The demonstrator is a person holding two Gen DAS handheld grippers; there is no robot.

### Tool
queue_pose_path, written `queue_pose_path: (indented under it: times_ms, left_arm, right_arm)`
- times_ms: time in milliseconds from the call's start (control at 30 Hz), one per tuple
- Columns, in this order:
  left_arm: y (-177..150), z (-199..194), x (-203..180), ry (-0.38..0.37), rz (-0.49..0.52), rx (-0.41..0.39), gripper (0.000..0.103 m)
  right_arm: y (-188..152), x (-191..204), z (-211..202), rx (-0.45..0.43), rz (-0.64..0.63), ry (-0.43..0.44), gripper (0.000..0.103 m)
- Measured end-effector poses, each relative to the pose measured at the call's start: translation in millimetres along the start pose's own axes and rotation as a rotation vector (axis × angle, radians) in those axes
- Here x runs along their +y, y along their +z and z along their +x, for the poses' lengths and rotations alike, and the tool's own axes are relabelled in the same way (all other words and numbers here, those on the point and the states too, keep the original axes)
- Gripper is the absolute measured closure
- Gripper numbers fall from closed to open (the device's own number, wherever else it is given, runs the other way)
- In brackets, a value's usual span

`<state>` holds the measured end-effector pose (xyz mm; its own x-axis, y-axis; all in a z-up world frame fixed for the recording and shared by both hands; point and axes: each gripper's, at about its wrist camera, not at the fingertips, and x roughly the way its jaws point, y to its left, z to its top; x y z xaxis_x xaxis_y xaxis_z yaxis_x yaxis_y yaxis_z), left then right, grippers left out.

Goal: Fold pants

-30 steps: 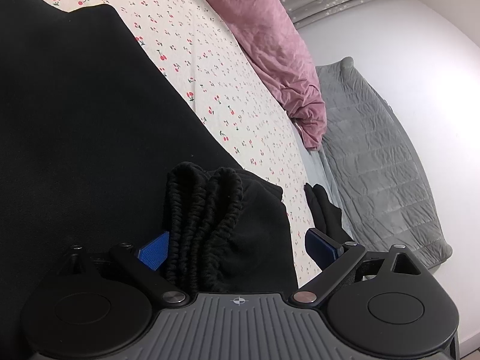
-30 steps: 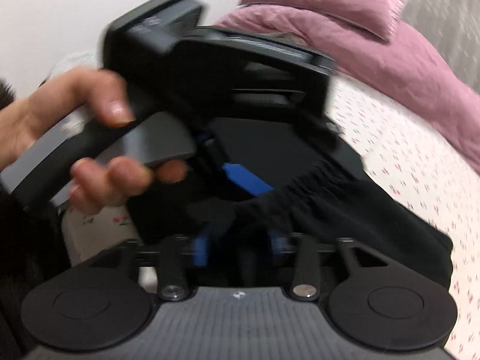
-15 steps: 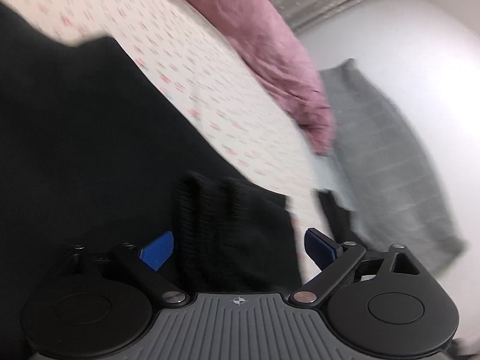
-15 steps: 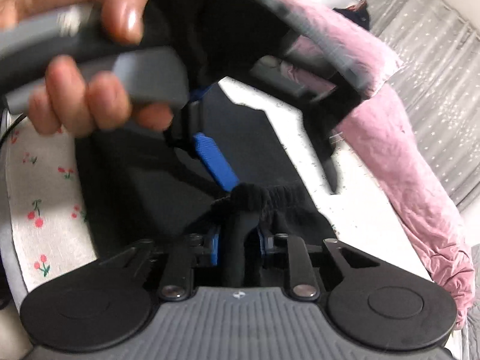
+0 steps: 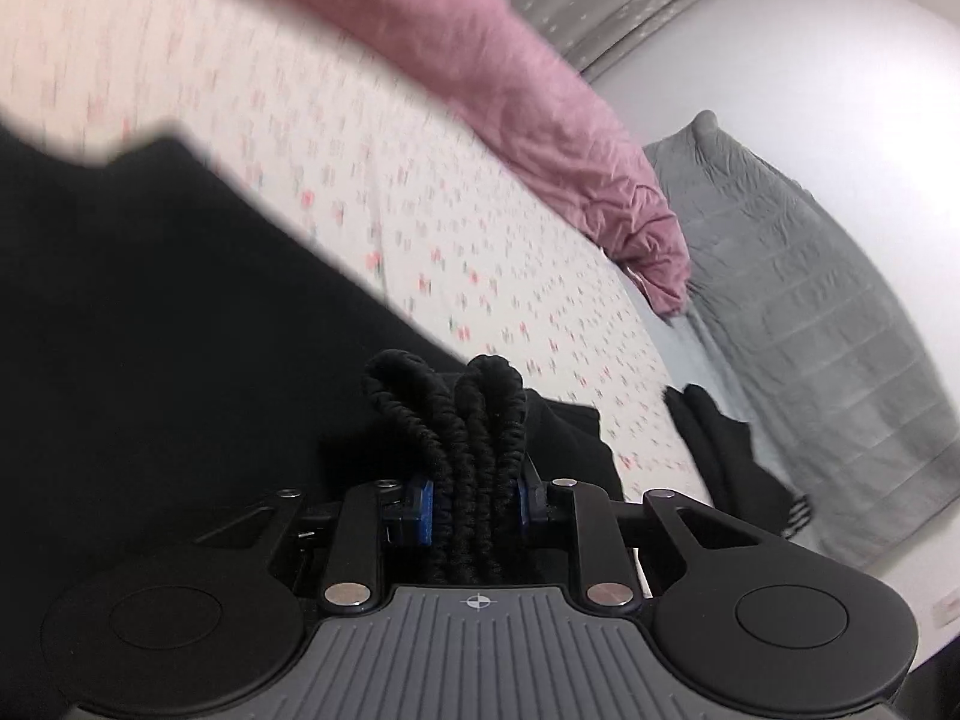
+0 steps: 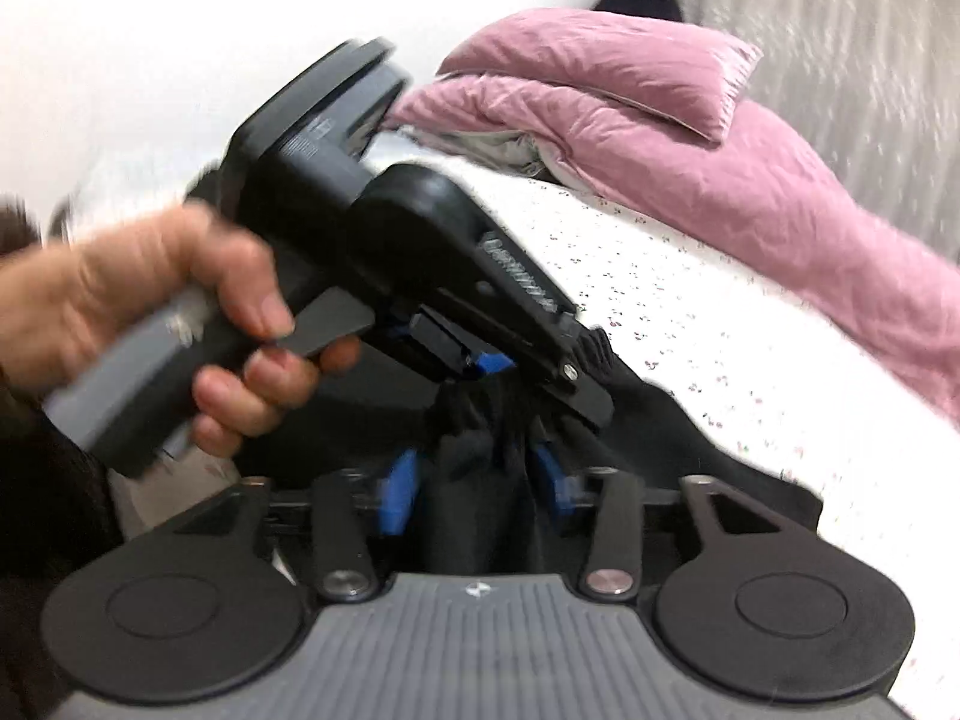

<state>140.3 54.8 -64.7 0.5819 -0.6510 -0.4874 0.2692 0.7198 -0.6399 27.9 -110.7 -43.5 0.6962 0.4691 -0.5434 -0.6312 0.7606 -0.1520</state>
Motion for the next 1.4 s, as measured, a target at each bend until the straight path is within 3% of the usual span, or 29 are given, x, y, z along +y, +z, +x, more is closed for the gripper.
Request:
queue_pose_path:
  times_ms: [167, 533, 800, 1000, 1233, 1400]
  left_arm:
    - [14, -30, -4, 0.092, 0.124, -0.054, 0.082]
    - [59, -117, 41, 0.275, 0.137, -0.101, 0.081]
    - [78, -162, 80, 0.393, 0.128, -0.12, 0.081]
    - [81, -179, 104, 0.436, 0.117, -0.124, 0.081]
    - [81, -179, 128, 0.431, 0.06, -0.092, 0.08]
    - [76, -175, 145, 0.484, 0.053, -0.103, 0.079]
  right_arm:
    - [1, -26, -20, -0.05, 0.147, 0.043, 0.038]
    - [-7, -55, -2, 0.044, 0.325, 0.001, 0.03]
    - [3, -46, 25, 0.096, 0.304, 0.029, 0.028]
    - [11, -39, 38, 0.104, 0.269, 0.044, 0.027]
    - [16, -35, 49, 0.114, 0.245, 0.048, 0.027]
    - [19, -33, 52, 0.114, 0.232, 0.051, 0.026]
